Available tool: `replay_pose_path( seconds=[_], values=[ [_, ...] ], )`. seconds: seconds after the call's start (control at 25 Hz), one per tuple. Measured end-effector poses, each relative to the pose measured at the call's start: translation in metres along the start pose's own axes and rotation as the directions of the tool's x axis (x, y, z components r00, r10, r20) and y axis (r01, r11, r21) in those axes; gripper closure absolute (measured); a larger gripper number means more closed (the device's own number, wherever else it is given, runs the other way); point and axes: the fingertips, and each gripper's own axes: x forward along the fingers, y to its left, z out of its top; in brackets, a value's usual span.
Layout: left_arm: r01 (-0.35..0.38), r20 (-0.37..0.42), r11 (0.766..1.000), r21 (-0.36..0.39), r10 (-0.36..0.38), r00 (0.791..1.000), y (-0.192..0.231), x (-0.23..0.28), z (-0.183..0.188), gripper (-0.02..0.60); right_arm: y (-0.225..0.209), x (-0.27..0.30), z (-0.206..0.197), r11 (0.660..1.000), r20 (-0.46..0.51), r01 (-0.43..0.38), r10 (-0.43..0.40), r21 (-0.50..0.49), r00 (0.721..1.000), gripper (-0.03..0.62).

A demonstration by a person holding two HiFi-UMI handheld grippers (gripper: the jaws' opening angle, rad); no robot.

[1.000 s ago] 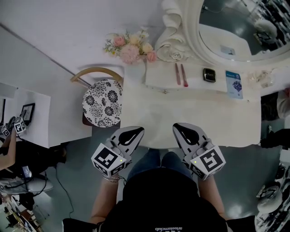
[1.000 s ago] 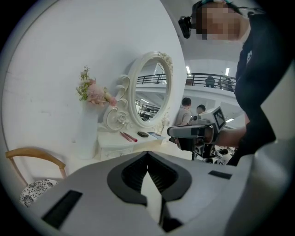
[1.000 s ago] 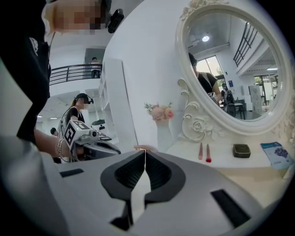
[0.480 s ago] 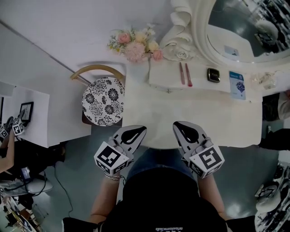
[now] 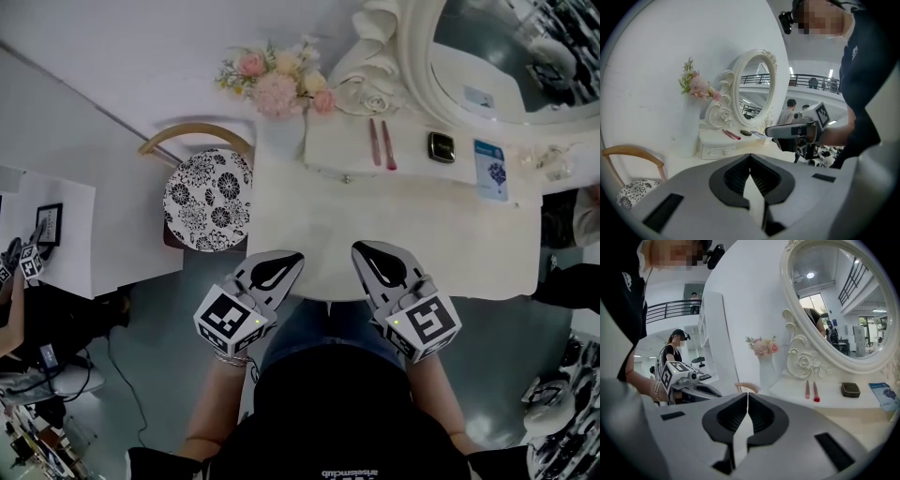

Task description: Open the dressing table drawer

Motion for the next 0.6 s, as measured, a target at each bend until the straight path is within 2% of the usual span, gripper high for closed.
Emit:
replay_pose_path(
  seconds=[0.6],
  values=[
    [-0.079, 0.02, 0.997, -0.013, 0.079, 0.997, 0.005, 0.018, 0.004, 0.566, -0.02, 0.005, -0.005, 0.998, -0.011, -0.066, 0.066, -0.02, 0.998, 0.572]
  ],
)
